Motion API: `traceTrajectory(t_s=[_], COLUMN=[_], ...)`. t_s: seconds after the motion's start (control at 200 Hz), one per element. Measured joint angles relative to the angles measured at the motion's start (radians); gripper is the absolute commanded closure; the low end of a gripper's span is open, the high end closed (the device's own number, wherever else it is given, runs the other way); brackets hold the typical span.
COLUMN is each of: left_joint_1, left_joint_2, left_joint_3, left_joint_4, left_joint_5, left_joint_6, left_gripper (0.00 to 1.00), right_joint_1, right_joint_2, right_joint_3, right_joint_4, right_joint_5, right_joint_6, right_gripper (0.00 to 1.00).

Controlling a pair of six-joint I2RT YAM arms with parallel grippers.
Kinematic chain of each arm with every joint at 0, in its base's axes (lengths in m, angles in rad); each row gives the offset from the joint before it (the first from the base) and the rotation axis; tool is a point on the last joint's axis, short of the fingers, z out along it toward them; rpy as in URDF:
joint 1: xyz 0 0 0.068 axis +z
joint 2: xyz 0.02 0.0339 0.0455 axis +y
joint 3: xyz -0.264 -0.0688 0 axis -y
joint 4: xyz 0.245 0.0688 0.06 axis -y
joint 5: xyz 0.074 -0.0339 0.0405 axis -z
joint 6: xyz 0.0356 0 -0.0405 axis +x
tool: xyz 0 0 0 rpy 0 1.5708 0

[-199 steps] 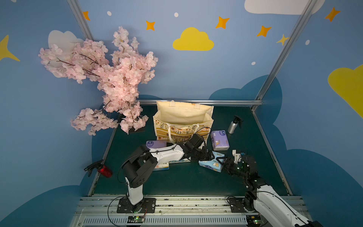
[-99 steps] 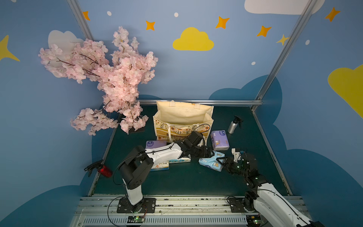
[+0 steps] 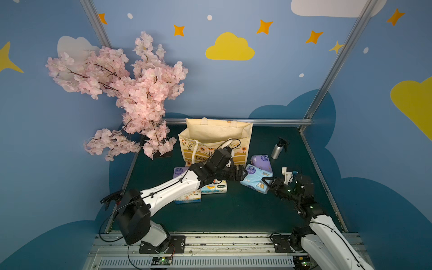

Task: Put tissues into the canvas bag
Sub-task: Pick up the pack of facial tissues from the center of the board, then place the pack of facial tissues in the canvas bag.

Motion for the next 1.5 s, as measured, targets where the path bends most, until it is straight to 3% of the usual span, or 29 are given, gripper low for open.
traceTrajectory(t_s=[0.26,0.621,0.856,1.106,1.322,1.502], left_joint_1=[0.002,0.002,0.004,0.004,0.004,0.004], left_joint_2=[-0.272,-0.489,-0.603,-0.623,-0.603,-0.607], left_joint_3=[-0.063,-0.082,-0.120,-0.243,-0.282,-0.443], left_joint_4=[-0.051,-0.220,-0.298,-0.263,-0.197,-0.097], left_joint_5=[-0.130,-0.280,-0.364,-0.392,-0.397,-0.400], left_joint_6=[0.024,0.045,0.035,0.002,-0.015,-0.079], left_gripper=[0.00,0.00,0.00,0.00,0.00,0.00], right_joint_1=[-0.018,-0.041,-0.014,0.169,0.261,0.345], right_joint_2=[-0.006,0.054,0.325,0.647,0.855,1.027], right_joint_3=[0.200,0.571,0.817,1.107,1.349,1.540], right_joint_4=[-0.086,-0.259,-0.226,-0.272,-0.443,-0.636], right_joint_5=[-0.056,-0.107,-0.146,-0.128,-0.083,0.020], right_joint_6=[-0.039,-0.157,-0.246,-0.415,-0.594,-0.778], right_gripper=[0.62,0.61,0.62,0.63,0.63,0.63])
